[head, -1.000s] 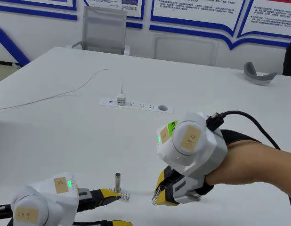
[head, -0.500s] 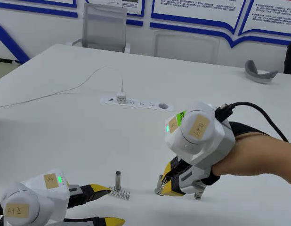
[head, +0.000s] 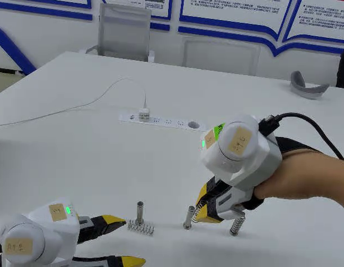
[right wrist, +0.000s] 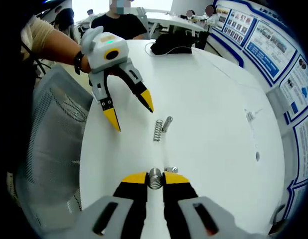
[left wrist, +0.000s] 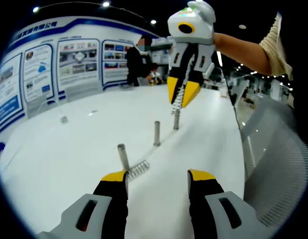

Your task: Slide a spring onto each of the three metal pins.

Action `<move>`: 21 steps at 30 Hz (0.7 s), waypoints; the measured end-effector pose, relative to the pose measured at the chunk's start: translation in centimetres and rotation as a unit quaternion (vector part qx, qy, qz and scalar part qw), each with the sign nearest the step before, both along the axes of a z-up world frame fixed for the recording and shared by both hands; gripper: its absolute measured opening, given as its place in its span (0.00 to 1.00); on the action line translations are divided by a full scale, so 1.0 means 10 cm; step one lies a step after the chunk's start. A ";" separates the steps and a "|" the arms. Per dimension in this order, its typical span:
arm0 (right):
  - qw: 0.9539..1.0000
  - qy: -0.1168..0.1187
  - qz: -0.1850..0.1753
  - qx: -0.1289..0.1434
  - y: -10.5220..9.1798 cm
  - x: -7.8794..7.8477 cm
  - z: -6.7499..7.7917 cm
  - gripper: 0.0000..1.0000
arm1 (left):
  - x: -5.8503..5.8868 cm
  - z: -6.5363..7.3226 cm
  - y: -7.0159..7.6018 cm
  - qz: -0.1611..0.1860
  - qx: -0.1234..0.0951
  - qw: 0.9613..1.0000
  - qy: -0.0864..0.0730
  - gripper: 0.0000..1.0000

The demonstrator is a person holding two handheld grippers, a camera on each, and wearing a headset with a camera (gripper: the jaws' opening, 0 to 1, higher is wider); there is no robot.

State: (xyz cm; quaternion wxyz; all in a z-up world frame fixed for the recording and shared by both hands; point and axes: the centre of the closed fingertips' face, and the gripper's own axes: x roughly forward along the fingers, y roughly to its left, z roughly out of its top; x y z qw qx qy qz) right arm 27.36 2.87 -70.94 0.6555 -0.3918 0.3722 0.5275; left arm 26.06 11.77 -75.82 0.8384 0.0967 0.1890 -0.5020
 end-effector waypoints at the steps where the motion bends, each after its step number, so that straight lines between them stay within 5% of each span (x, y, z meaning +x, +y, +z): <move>1: 1.000 0.000 -0.001 0.000 0.00 0.01 0.00 0.13 | 0.00 0.00 0.00 0.001 0.000 1.000 0.000 0.49; 21: 1.000 0.001 -0.009 -0.012 -0.06 0.22 -0.02 0.13 | 0.01 -0.01 0.02 0.006 -0.001 1.000 0.006 0.51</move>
